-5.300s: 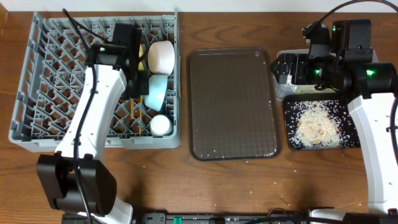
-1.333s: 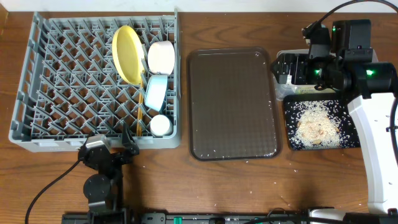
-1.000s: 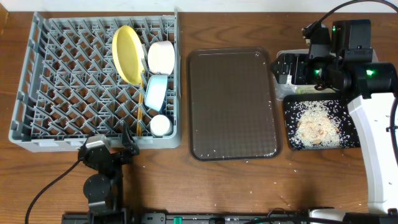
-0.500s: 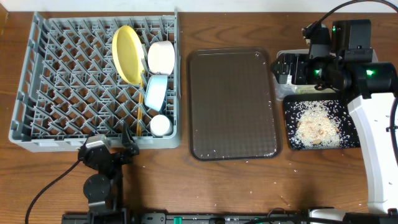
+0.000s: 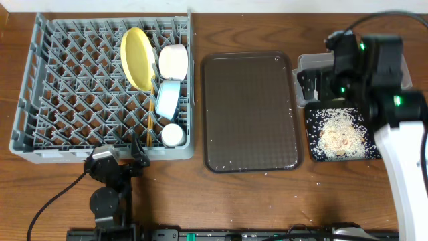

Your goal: Sort waste into correct bins and load items into the dishwasher

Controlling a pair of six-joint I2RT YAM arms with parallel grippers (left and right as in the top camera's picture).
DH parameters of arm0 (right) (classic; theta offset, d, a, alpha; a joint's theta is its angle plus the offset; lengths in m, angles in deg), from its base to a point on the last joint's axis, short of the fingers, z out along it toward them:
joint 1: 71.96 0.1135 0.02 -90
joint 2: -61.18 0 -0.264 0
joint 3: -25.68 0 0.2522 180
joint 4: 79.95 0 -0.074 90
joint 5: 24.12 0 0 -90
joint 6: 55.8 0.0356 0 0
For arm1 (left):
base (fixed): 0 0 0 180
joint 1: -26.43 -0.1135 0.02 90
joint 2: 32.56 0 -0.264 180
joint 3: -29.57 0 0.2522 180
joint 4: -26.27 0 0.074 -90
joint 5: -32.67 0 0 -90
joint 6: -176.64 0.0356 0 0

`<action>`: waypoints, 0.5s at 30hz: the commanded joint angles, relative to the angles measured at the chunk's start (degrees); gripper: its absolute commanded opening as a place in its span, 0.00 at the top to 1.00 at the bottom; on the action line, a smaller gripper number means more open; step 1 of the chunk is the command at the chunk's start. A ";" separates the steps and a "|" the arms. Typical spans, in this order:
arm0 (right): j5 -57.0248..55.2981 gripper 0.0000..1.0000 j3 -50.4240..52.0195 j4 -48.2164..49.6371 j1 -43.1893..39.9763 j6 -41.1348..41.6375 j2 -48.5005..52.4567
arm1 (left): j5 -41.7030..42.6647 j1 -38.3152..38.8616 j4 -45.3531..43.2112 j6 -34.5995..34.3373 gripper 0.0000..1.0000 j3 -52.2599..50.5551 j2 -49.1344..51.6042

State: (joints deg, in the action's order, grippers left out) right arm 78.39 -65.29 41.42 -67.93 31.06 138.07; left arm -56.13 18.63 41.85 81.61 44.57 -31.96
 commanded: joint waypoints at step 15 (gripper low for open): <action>-1.53 0.01 56.11 41.97 0.13 -5.92 -43.67 | -0.74 -0.26 2.25 0.72 0.05 -1.01 -0.26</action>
State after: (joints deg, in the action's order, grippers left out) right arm 77.36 -14.96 81.25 -67.93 25.97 99.99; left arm -56.13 18.63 42.01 82.00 44.66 -31.96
